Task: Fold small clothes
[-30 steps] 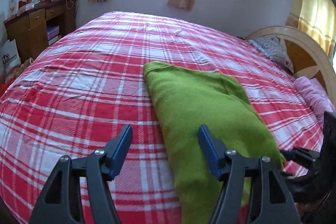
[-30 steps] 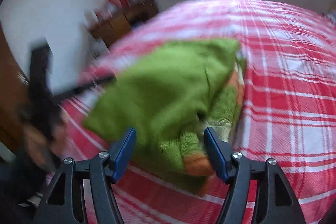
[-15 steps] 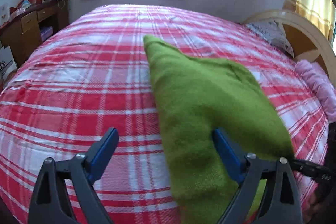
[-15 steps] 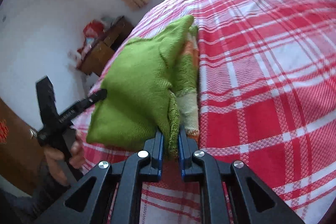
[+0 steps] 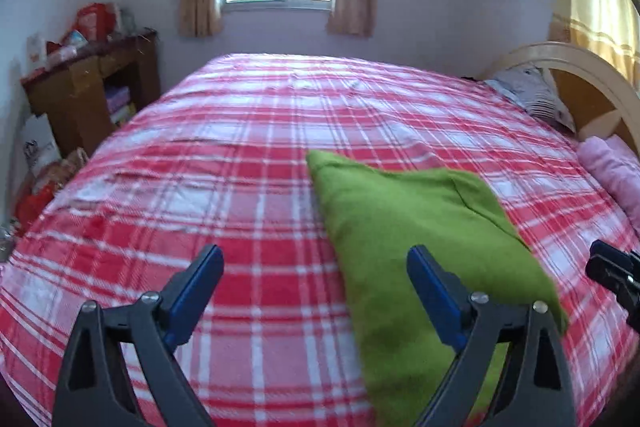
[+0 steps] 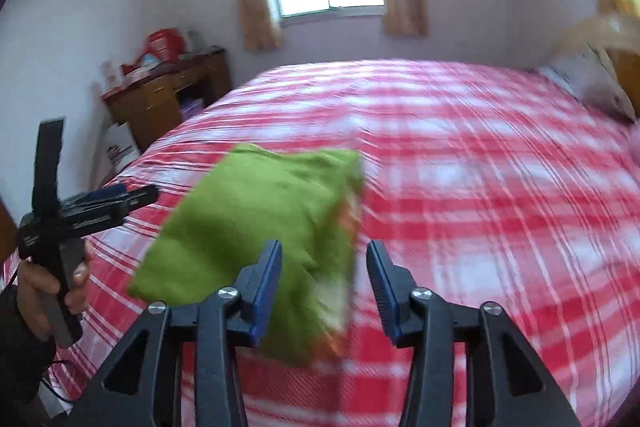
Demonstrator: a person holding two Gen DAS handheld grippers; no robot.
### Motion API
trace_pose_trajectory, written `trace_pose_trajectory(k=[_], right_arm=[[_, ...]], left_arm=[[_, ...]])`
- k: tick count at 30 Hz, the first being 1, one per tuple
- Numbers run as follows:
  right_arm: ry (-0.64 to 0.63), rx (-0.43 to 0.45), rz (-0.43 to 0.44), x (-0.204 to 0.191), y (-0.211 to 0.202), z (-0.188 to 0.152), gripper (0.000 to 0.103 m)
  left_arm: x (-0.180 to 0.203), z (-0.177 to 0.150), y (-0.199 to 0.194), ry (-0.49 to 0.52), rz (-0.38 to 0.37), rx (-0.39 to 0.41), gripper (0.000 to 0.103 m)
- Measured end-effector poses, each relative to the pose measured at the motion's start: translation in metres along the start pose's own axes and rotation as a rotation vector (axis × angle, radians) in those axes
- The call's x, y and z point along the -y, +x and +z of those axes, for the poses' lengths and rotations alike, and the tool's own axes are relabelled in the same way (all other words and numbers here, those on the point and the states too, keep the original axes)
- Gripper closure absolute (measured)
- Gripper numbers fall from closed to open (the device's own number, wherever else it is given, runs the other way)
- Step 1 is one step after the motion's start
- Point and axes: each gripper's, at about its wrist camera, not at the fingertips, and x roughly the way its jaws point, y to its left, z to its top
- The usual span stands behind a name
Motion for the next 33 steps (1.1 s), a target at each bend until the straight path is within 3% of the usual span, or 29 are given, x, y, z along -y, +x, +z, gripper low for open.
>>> trace_pose_trajectory(k=[2, 6, 7, 8, 10, 12, 16, 18, 22, 24, 26, 29, 33], right_arm=[[-0.036, -0.025, 0.023, -0.017, 0.025, 0.011, 0.065], [-0.013, -0.116, -0.098, -0.023, 0.077, 0.017, 0.064], [0.004, -0.155, -0.092, -0.021, 0.090, 0.014, 0.064], [0.008, -0.182, -0.088, -0.021, 0.098, 0.010, 0.068], [-0.027, -0.184, -0.158, -0.020, 0.107, 0.002, 0.082], [-0.010, -0.179, -0.185, -0.016, 0.107, 0.002, 0.083], [0.042, -0.178, -0.205, 0.001, 0.122, 0.006, 0.084], [0.106, -0.184, -0.161, 0.015, 0.133, 0.010, 0.083], [0.175, -0.193, -0.085, 0.029, 0.131, 0.009, 0.082], [0.161, -0.179, -0.087, 0.027, 0.124, 0.005, 0.078], [0.189, -0.172, -0.081, 0.027, 0.113, 0.001, 0.066], [0.263, -0.163, -0.017, 0.035, 0.094, -0.005, 0.066], [0.252, -0.074, -0.031, 0.021, 0.053, -0.011, 0.066]], left_arm=[[0.002, 0.003, 0.013, -0.013, 0.015, -0.022, 0.009], [0.015, -0.009, 0.045, -0.017, 0.026, -0.109, 0.009], [0.019, -0.014, 0.052, -0.018, 0.035, -0.126, 0.008], [0.020, -0.018, 0.055, -0.033, 0.041, -0.131, 0.008], [0.019, -0.023, 0.056, -0.088, 0.018, -0.135, 0.008], [0.023, -0.021, 0.057, -0.100, 0.014, -0.155, 0.008], [0.047, -0.021, 0.064, -0.012, 0.050, -0.168, 0.008], [0.055, -0.021, 0.065, 0.033, 0.089, -0.143, 0.008], [0.049, -0.021, 0.068, 0.019, 0.084, -0.154, 0.004], [0.043, -0.020, 0.067, 0.009, 0.064, -0.175, 0.004], [0.043, -0.019, 0.063, 0.014, 0.060, -0.188, 0.004], [0.042, -0.019, 0.048, 0.031, 0.051, -0.193, 0.004], [0.042, -0.019, 0.032, 0.060, 0.072, -0.175, 0.005]])
